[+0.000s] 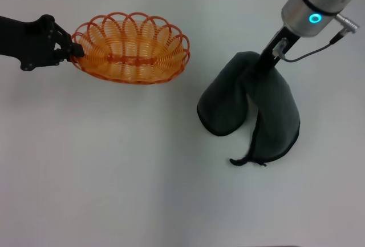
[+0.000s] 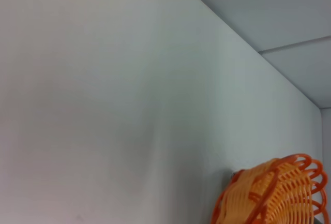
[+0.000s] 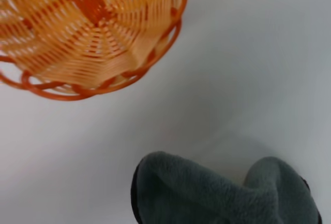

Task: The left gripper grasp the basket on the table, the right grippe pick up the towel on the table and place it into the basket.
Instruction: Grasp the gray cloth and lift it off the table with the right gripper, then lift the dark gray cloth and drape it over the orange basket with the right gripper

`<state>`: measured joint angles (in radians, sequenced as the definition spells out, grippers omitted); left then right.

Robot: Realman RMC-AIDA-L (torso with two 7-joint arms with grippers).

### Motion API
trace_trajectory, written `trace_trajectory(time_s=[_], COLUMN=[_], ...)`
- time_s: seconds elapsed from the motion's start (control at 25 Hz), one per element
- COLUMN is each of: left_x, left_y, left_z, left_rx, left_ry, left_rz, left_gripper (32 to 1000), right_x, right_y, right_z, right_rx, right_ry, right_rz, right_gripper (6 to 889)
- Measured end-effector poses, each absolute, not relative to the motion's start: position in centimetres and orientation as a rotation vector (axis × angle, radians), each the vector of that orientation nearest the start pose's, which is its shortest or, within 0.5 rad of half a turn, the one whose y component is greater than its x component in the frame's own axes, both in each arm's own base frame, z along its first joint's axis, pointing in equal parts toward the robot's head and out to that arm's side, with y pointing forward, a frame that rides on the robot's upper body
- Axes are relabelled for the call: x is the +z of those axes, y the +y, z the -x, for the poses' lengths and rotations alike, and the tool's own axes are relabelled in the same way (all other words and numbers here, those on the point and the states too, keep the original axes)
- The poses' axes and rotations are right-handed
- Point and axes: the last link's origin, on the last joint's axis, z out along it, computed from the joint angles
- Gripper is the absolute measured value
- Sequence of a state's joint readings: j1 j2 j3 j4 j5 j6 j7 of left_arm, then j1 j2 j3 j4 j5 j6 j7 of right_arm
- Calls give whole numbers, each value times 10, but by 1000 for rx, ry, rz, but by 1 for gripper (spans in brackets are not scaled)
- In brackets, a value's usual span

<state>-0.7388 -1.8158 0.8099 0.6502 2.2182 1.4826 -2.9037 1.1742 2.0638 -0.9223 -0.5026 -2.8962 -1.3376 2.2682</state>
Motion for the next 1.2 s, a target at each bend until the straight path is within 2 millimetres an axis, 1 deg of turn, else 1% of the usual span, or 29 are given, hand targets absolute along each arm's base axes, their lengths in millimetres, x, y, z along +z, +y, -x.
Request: trace_trajectory(time_s=[0.4,0.68,0.84,0.92,0.96,1.2], left_x=[88,87,87,87,87,86], left_y=[402,401,401,400,400,398], left_z=[262,262,264,266,266,269], left_rx=[414,412,410,410,409,395], left_ry=[2508,2510,2515,2522,2524,2535], left_rz=[-2192,-2188,-2184,-2179,-2179,-2174], left_gripper=[111,111,111,111,111,111], right_x=[9,46,60,68,68,83], right_y=[428,425,424,424,424,423], right_z=[-135,-119,-106,-93,-93,-71], right_rx=[-682,-573,-519,-466,-466,-410], right_ry=[776,792,782,760,760,715], right_rz=[2723,2761,2788,2819,2819,2832], right_gripper=[35,35,35,34,34,34])
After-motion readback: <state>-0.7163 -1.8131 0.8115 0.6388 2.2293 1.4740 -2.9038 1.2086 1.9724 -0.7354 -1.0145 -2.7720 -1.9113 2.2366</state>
